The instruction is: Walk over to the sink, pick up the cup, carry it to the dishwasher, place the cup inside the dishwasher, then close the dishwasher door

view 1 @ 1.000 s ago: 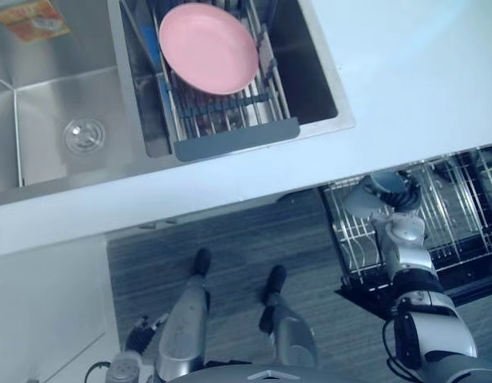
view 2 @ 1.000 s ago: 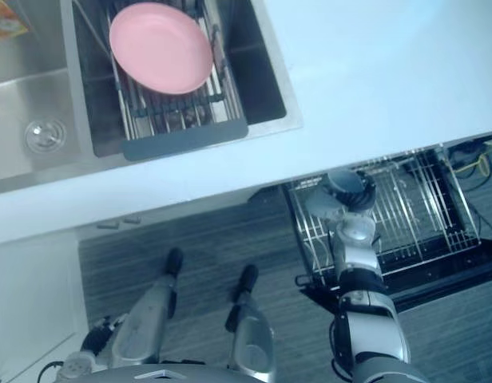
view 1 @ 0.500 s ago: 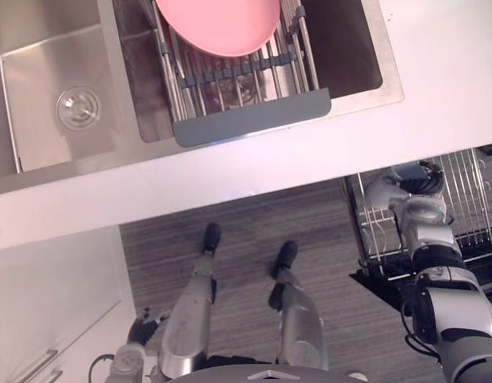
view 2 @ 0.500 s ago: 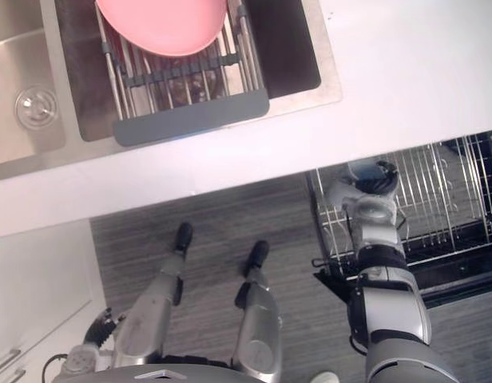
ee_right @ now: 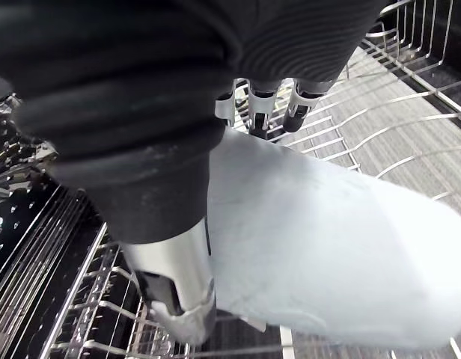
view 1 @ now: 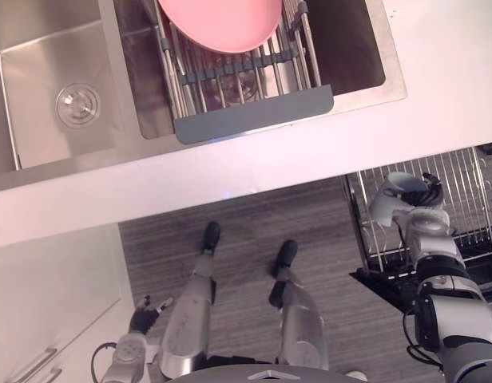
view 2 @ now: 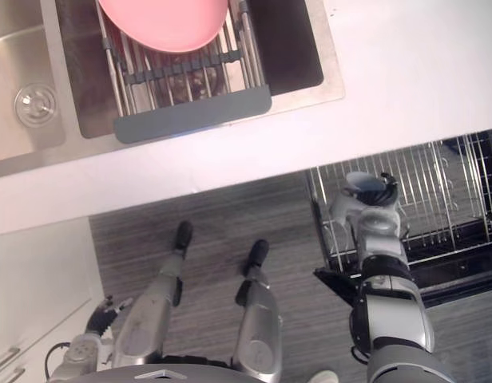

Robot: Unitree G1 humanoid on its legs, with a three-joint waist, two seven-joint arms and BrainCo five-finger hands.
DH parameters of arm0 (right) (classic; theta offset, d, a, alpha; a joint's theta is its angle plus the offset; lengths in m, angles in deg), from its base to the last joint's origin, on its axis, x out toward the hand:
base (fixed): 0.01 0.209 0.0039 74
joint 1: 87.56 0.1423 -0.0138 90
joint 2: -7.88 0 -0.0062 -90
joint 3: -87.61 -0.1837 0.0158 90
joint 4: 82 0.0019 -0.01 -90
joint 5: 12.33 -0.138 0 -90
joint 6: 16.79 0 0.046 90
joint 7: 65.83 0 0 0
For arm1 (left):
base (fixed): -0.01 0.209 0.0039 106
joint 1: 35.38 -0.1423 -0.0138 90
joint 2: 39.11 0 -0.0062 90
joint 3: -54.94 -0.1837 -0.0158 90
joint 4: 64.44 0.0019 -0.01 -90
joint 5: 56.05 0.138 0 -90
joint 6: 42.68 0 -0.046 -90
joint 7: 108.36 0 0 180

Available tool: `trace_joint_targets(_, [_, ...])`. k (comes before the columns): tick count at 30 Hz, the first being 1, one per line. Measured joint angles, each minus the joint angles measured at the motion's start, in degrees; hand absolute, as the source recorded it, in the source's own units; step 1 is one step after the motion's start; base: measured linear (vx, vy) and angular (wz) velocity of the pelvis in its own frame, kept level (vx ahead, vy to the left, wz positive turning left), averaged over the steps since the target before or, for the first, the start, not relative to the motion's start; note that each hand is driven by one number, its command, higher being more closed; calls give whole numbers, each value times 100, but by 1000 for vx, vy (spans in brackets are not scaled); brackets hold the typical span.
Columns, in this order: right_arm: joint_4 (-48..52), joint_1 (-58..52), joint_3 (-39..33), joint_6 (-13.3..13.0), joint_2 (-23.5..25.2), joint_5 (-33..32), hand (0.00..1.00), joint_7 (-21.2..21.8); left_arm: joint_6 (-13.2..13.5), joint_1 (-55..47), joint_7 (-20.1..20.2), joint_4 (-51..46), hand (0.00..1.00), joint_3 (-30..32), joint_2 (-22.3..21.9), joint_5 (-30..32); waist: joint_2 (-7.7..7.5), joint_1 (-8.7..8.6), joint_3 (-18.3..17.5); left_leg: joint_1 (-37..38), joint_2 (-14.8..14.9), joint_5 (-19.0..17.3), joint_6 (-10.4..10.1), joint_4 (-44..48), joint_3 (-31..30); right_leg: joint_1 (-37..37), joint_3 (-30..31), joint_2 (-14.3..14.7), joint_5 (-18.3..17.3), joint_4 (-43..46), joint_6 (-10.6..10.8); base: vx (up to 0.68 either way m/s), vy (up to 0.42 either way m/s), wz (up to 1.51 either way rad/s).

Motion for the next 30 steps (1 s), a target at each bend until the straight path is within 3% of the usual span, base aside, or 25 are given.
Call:
trace_joint_targets(4, [-2,138,183,7,138,-411,0,192,49,25,0,9,0,-8,2,4,0,16,0,-5,11,2,4,-1,10,-12,9,0,2,3,-1,-5,-27,-1])
trace_joint_targets(12, [51,354,225,-135,221,-1026,0,139,58,39,-4,11,0,4,-6,32,1,28,-1,47,22,16,3,-1,11,15,4,-6,-7,60,-8,-10,-34,0])
trace_joint_targets(17, [626,153,183,-394,532,-1575,0,-214,94,38,-23,6,0,34,-19,64,-1,11,-2,328,71,-17,-4,-5,59,268,11,-2,-47,99,-19,-26,-45,-4])
trace_joint_targets(23, [1539,-572,-68,-685,1038,-1695,0,-578,218,34,-7,-116,0,149,-32,58,-94,19,-91,807,225,-94,-73,0,512,782,-15,95,-171,84,-19,-3,-36,-2])
trace_joint_targets(27, [1978,-1386,-272,-926,1705,-2134,0,-688,152,-35,155,-109,0,360,-32,56,-322,21,-705,1117,304,-279,-88,154,654,1170,81,224,-161,-143,-30,85,-51,-21])
trace_joint_targets(30, [2651,-1974,-497,-1215,1935,-2414,0,-649,31,-177,153,-103,0,560,-134,-121,-369,-3,-1158,1346,340,-577,-106,412,840,1464,263,307,-143,-320,-34,89,-39,-37])
